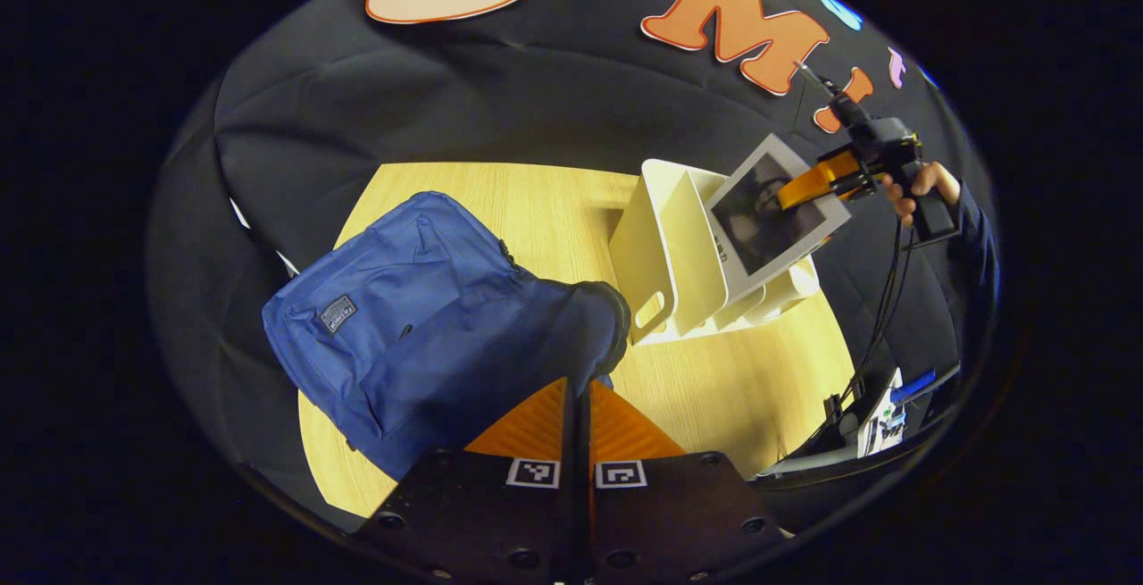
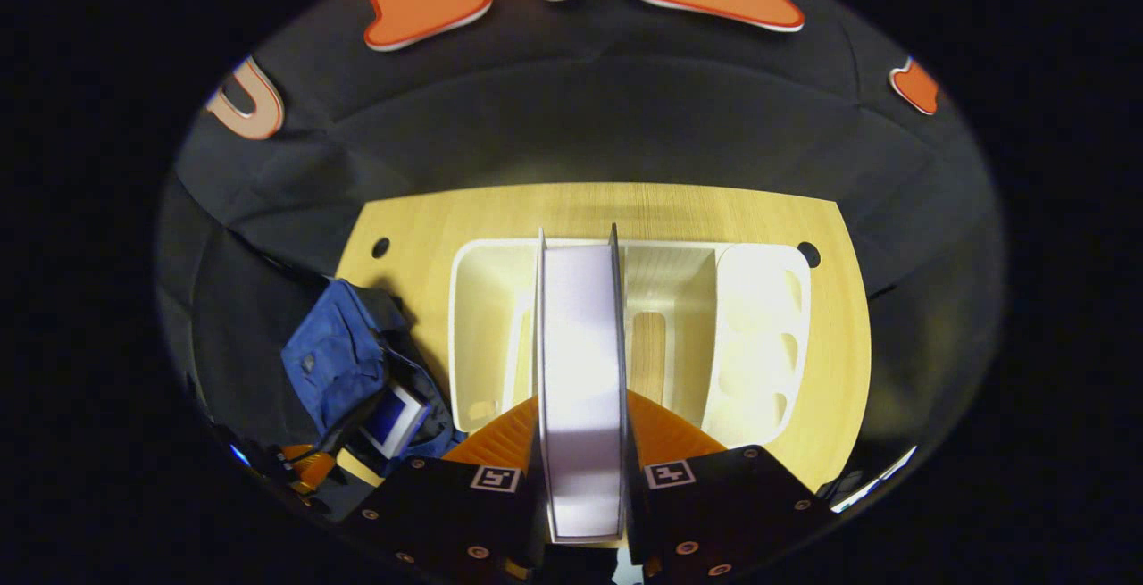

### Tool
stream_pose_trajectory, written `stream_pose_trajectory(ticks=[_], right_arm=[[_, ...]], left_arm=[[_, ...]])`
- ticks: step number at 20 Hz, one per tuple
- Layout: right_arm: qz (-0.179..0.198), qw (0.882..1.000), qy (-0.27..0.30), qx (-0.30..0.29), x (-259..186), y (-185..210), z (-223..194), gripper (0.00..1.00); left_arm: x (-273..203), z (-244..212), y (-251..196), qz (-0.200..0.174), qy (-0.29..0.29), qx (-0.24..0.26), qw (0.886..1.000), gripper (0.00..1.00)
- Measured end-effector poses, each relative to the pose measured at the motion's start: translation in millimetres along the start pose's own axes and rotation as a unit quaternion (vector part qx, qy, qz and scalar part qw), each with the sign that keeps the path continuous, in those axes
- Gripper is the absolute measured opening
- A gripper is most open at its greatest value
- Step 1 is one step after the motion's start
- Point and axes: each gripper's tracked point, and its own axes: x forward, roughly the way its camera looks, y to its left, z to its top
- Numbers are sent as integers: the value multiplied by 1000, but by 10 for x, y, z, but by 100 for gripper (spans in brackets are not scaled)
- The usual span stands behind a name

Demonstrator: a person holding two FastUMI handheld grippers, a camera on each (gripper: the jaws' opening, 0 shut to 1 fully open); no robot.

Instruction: Open the schoolbag, grab two books from the bookshelf and put them into the schoolbag.

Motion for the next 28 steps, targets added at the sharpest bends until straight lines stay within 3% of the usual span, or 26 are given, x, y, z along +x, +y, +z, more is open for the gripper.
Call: stream_pose_trajectory(ticks=[4,6,10,13,17,22,28], right_arm=[[34,998,-48,2,-547,43,107,35],[69,995,-68,22,-790,138,138,35],[113,988,-98,47,-997,226,65,34],[142,985,-82,61,-938,350,-176,33],[226,967,-46,105,-818,677,-516,33],[264,954,-3,143,-464,1014,-1036,33],[308,924,6,226,-50,1387,-1579,33]], left_arm=[[-11,-5,7,2,5,6,1000,1],[-8,-1,-5,3,5,8,1000,1],[-7,0,8,6,9,9,1000,1],[5,10,8,9,12,16,1000,1],[6,21,-2,12,16,18,1000,1],[5,47,21,18,22,24,999,0],[-62,184,108,32,28,52,998,0]])
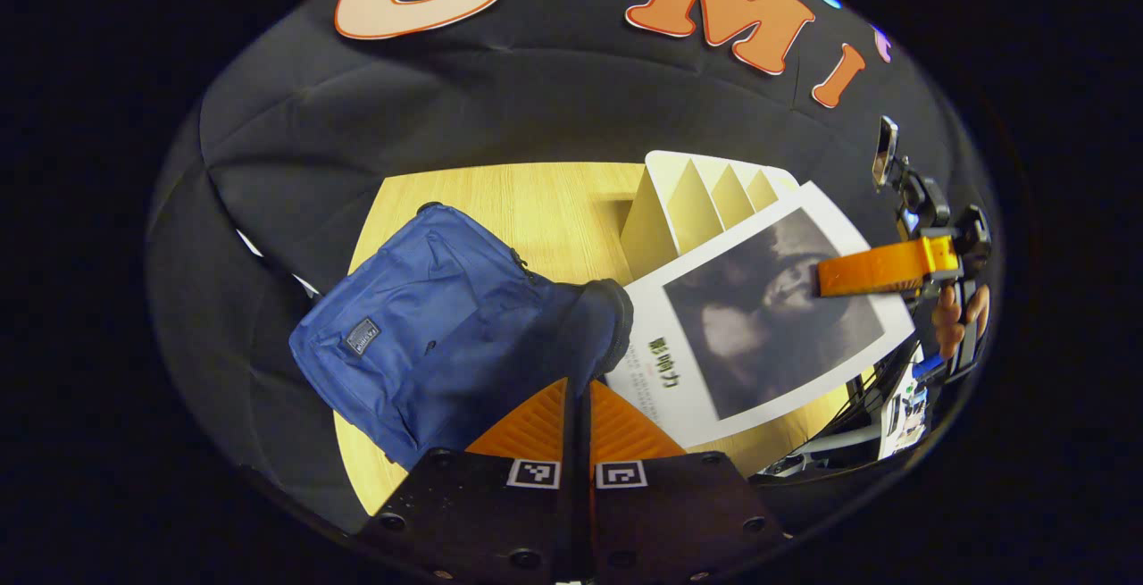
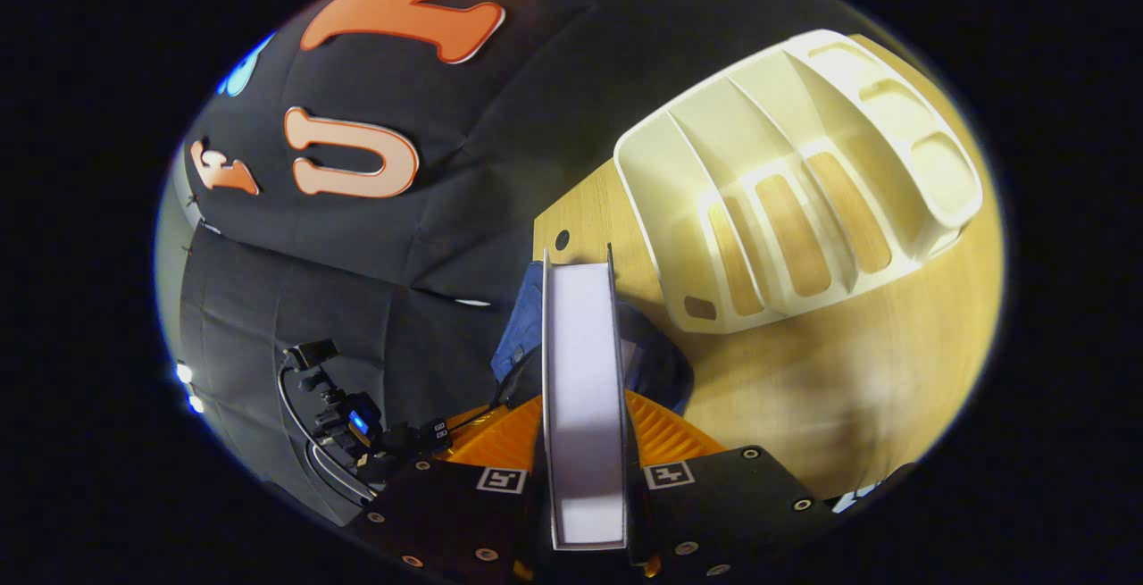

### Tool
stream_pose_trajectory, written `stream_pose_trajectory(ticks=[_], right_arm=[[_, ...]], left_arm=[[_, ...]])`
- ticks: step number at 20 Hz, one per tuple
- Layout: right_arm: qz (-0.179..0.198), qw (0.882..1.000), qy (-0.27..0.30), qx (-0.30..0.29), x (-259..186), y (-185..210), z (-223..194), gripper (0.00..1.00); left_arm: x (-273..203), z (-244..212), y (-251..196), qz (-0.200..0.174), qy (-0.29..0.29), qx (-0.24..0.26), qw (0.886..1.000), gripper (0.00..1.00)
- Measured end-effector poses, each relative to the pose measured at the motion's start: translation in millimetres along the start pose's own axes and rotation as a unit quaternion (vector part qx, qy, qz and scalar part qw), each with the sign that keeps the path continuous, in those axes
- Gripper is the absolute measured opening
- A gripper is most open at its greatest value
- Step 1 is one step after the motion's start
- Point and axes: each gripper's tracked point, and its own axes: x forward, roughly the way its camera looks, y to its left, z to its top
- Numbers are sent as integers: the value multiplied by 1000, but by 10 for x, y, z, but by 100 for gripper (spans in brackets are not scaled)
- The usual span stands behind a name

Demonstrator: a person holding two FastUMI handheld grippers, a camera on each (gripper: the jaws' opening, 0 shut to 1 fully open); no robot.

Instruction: Open the schoolbag, grab two books from the bookshelf and put them into the schoolbag.

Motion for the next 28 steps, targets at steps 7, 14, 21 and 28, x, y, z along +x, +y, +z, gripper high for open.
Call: stream_pose_trajectory(ticks=[7,14,21,28], right_arm=[[4,994,-70,82,452,-188,-103,33],[11,987,-92,128,908,-116,-305,33],[36,985,-100,137,1300,-12,-462,34],[55,990,-58,118,1603,118,-772,34]], left_arm=[[44,-38,-54,-17,15,15,1000,1],[74,-56,-113,-32,21,37,999,1],[62,-125,-229,-48,26,71,996,1],[-136,136,-120,-43,-7,63,997,0]])
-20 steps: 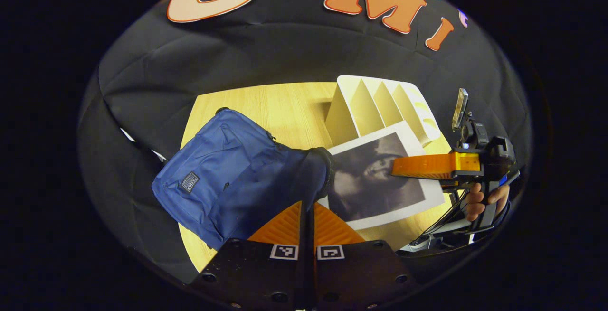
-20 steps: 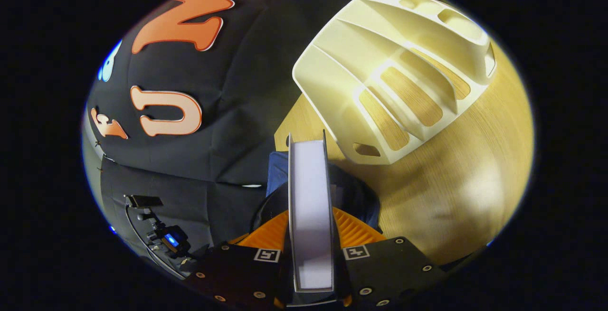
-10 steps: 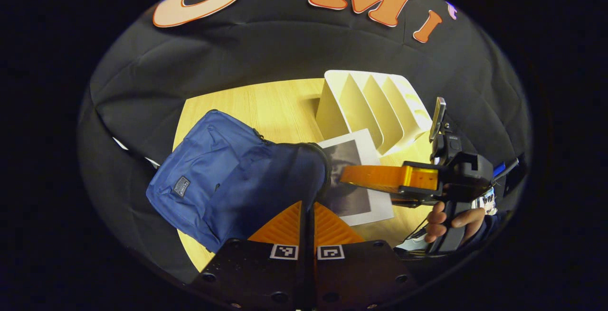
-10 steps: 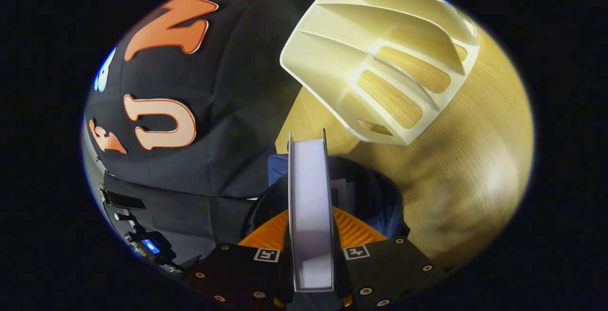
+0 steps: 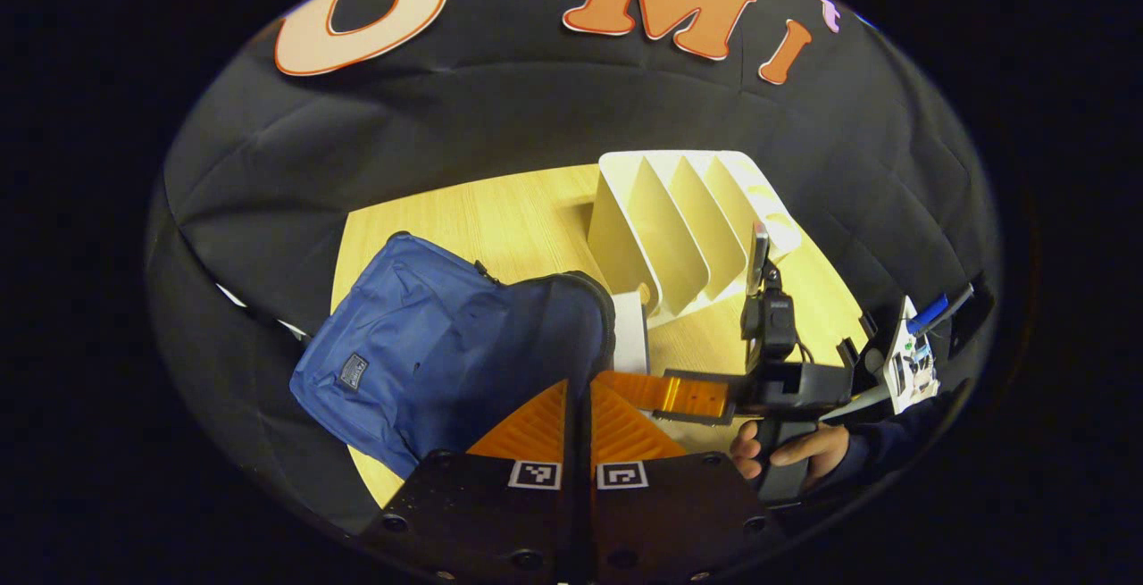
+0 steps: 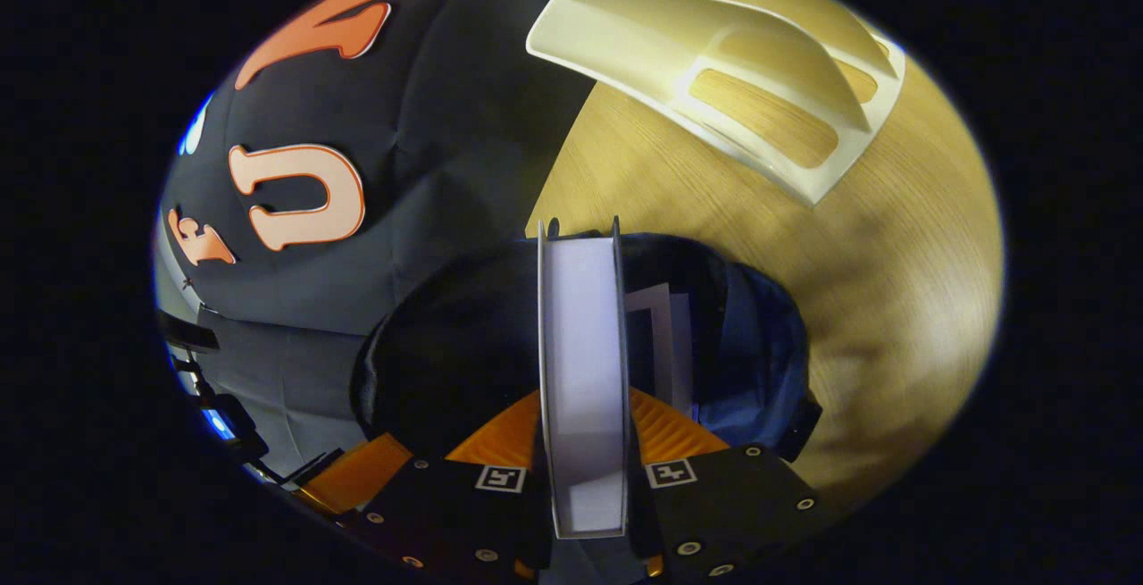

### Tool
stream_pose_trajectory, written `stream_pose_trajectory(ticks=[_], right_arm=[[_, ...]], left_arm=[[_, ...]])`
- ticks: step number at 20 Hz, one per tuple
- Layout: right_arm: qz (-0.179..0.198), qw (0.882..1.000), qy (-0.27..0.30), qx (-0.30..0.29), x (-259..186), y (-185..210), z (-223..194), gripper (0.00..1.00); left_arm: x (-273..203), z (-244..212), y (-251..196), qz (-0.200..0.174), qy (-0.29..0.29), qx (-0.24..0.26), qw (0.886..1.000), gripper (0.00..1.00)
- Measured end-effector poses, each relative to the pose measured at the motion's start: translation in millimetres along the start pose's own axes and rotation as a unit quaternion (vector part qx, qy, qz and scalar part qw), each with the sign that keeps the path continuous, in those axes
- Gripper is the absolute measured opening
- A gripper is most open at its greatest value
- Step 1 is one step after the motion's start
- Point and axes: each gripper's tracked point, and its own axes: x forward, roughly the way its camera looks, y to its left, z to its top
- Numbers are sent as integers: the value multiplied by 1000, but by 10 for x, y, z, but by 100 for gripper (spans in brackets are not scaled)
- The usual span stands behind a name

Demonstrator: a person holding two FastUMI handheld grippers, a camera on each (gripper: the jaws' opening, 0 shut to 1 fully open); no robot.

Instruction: Open the schoolbag, grab two books from the bookshelf and put them into the schoolbag.

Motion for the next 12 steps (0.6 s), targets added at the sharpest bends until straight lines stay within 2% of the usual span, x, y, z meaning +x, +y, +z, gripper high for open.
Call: stream_pose_trajectory(ticks=[12], right_arm=[[13,1000,-1,-11,456,110,-156,34]], left_arm=[[-40,72,-57,-5,-9,21,1000,0]])
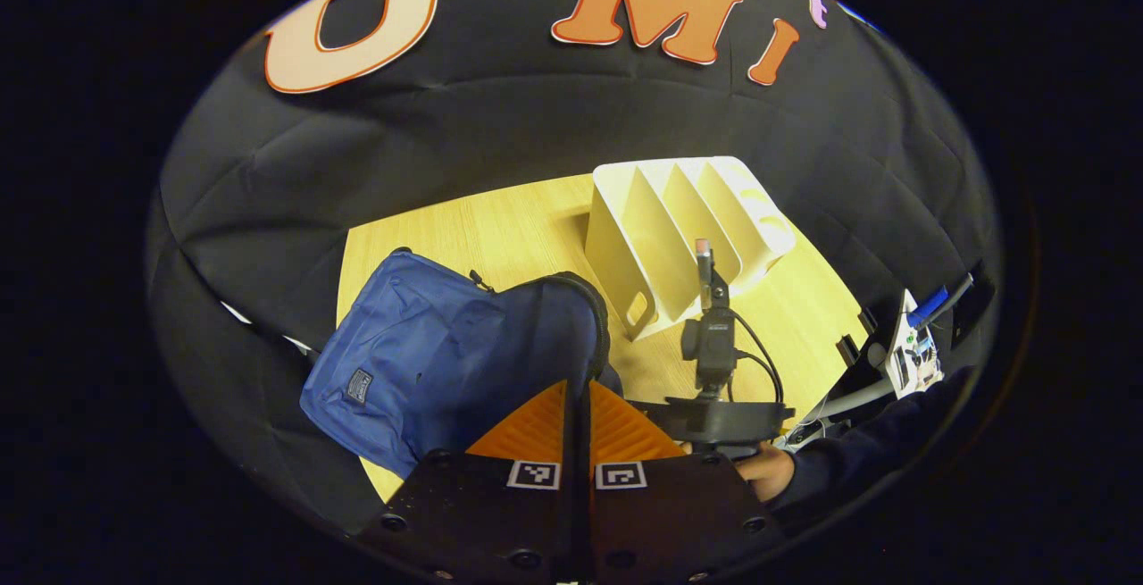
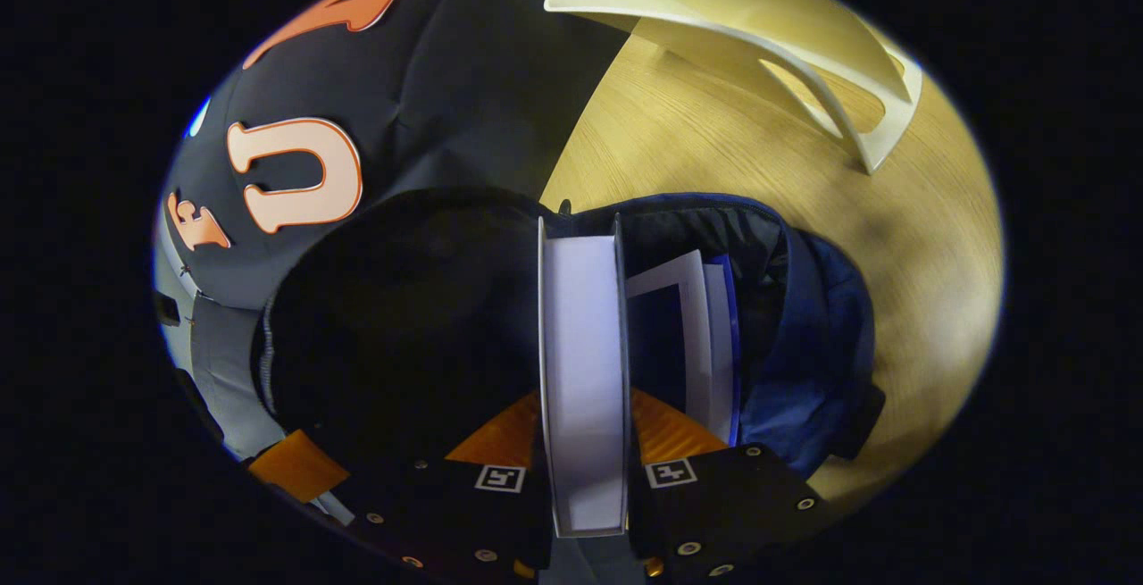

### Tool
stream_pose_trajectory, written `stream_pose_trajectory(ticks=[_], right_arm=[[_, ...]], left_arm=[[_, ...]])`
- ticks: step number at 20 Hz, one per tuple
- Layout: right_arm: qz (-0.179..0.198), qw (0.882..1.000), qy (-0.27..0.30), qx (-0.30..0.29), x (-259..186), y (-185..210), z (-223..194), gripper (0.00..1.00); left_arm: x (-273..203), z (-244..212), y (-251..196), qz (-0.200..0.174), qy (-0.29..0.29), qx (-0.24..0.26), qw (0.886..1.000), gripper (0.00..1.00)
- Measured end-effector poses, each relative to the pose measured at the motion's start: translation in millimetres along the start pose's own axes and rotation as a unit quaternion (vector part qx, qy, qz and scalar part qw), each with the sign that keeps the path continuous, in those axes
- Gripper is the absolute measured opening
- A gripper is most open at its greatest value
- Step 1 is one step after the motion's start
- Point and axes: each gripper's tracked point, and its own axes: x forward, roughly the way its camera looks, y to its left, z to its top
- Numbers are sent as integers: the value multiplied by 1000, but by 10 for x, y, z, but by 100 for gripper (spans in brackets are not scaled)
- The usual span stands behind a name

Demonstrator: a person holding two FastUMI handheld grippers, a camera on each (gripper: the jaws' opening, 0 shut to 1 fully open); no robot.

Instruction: Open the schoolbag, grab two books from the bookshelf and put them into the schoolbag.

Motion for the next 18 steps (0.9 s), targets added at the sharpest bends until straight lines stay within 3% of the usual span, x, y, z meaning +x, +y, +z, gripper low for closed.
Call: stream_pose_trajectory(ticks=[7,9,11,12,13,14,16,18], right_arm=[[3,1000,-5,1,262,12,2,35],[-12,1000,18,15,253,-28,-91,36],[-68,997,42,25,245,-140,-152,44],[-88,995,53,20,222,-170,-181,55],[-91,993,68,3,206,-163,-211,48],[-90,992,82,-24,118,-126,-221,62],[-111,987,92,-75,-81,-155,-204,76],[-117,984,86,-99,-242,-157,-108,83]], left_arm=[[-9,6,-18,0,-1,7,1000,0],[-7,27,19,2,-4,-2,1000,1],[19,16,86,7,-5,-13,1000,1],[17,-5,111,8,-4,-20,1000,1],[23,0,110,5,-6,-24,1000,1],[32,3,106,4,-8,-28,1000,0],[48,-14,136,10,-10,-32,999,1],[74,-20,112,13,-12,-37,999,0]])
